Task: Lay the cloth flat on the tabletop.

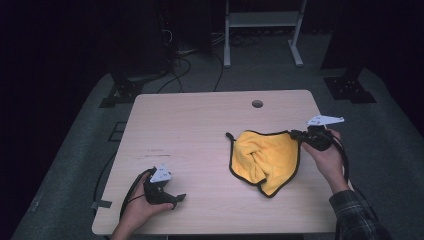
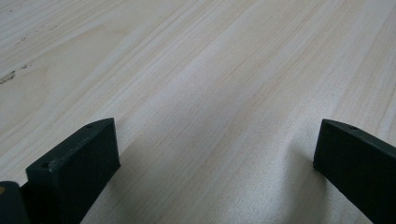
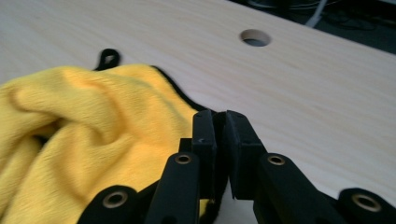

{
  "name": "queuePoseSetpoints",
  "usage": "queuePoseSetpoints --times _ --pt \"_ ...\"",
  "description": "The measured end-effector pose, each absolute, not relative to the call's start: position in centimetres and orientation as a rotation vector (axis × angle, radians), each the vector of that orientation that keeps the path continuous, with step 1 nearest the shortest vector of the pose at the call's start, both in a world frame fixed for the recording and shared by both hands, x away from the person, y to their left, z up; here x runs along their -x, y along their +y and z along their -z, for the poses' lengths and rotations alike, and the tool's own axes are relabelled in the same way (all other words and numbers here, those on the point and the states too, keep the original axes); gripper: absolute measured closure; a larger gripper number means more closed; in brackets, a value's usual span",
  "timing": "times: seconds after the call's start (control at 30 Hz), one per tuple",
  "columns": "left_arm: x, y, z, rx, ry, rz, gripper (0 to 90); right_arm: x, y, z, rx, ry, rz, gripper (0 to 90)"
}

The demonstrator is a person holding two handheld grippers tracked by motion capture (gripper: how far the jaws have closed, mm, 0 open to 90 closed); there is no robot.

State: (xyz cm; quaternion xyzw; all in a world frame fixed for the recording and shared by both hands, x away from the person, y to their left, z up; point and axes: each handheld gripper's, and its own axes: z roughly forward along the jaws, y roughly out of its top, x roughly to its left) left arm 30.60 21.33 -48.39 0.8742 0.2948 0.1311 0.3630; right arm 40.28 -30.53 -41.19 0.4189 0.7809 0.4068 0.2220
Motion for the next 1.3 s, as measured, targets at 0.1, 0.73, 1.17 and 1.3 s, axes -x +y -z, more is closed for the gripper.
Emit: queuePoseSetpoints --times 0.1,0.73,1.17,1.3 --pt "-30.6 21.3 48.4 -2.250 0.759 -0.338 0.0 -41.3 -31.1 41.4 -1.172 2.147 -1.105 81.8" --pt "-30.6 21.3 48.4 -2.250 0.759 -0.338 0.0 -44.1 -33.9 44.4 -1.371 2.033 -0.986 63.4" --pt "-30.6 21.3 48.4 -2.252 0.759 -0.337 0.0 -39.3 -31.5 42.7 -1.256 2.137 -1.181 56.0" --pt "-30.4 21.5 48.3 -2.227 0.753 -0.343 10.5 -37.4 -30.9 43.4 -1.223 2.178 -1.177 53.0"
